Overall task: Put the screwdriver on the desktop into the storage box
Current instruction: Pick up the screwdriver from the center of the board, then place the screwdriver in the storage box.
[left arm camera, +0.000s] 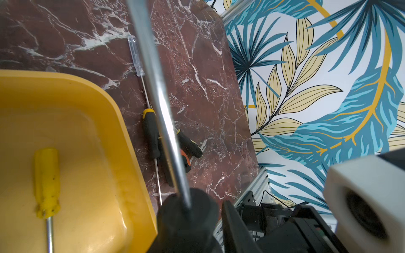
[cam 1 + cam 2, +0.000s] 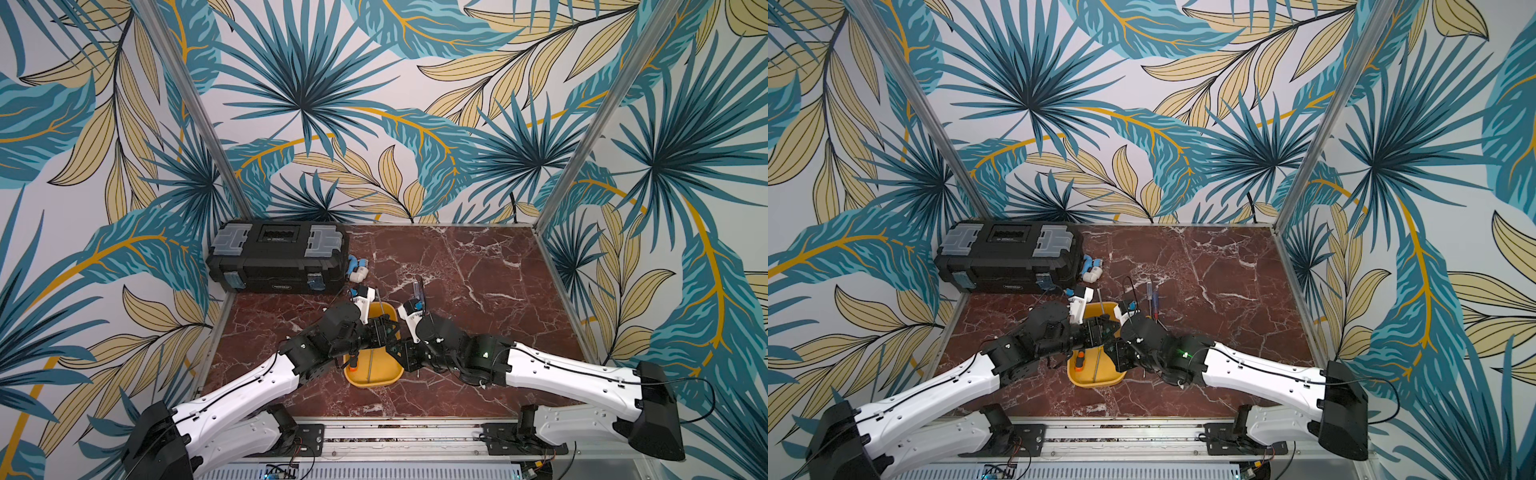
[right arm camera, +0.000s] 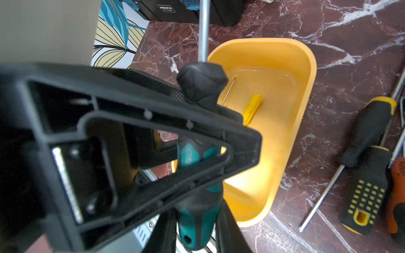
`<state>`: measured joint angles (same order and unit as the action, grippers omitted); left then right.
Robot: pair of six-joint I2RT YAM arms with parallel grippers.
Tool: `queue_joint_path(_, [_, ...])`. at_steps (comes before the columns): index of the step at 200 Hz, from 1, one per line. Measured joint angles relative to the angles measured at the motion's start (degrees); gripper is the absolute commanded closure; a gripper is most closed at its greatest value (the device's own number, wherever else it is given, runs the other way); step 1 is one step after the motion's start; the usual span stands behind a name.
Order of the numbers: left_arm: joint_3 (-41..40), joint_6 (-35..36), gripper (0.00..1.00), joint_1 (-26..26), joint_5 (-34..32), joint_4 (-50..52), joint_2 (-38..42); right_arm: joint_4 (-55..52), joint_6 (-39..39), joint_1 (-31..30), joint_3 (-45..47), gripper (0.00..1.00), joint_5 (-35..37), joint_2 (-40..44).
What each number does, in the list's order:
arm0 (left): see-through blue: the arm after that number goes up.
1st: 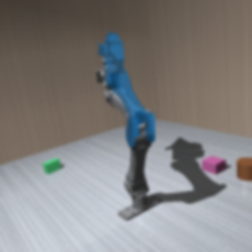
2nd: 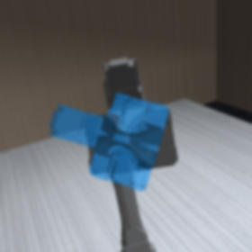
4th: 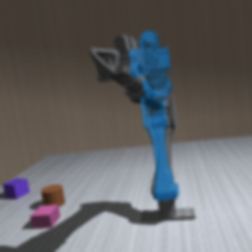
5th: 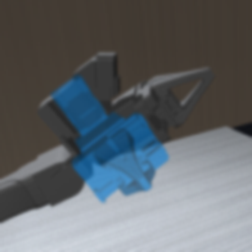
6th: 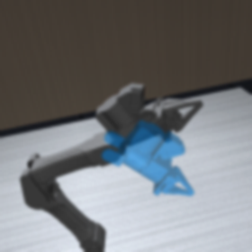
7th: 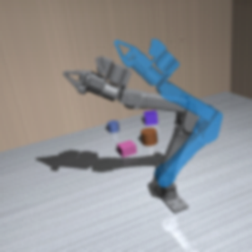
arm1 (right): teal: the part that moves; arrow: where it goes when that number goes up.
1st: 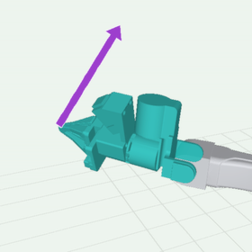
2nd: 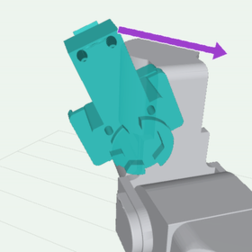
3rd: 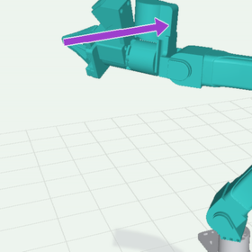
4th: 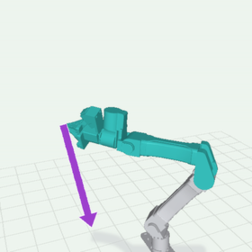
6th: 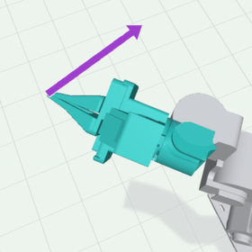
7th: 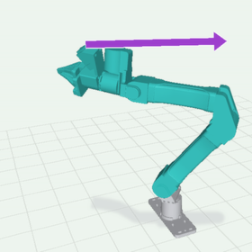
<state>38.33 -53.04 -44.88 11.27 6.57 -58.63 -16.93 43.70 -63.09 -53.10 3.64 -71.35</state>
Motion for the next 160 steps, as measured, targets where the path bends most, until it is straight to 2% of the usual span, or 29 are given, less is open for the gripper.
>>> queue_joint_path(19, [1.0,0.1,0.91,-0.1,-0.6,1.8,-0.2,0.2,0.1,-0.1,0.0,0.58,0.3,0.0])
queue_joint_path(37, [1.8,1.3,1.0,0.0,-3.3,5.7,-0.9,-0.6,0.0,-0.1,0.0,0.46,1.7,0.3])
queue_joint_path(80, [1.9,3.8,1.0,0.5,-6.9,13.4,-6.5,-5.9,-0.2,-0.1,1.5,0.39,7.1,4.7])
queue_joint_path(109, [1.9,4.7,1.0,0.5,-6.8,14.4,-12.1,-8.9,0.5,0.0,3.5,0.37,10.7,8.7])
queue_joint_path(145, [2.4,5.1,1.0,0.3,-5.3,13.8,-17.8,-12.2,2.0,0.1,3.8,0.36,14.5,9.3])
queue_joint_path(152, [2.8,5.1,0.95,0.2,-5.0,13.7,-18.7,-13.0,2.2,0.3,3.8,0.35,15.2,9.3])
queue_joint_path(160, [3.2,5.1,0.83,0.1,-4.7,13.4,-19.6,-13.9,2.8,0.7,3.8,0.35,15.9,9.1])
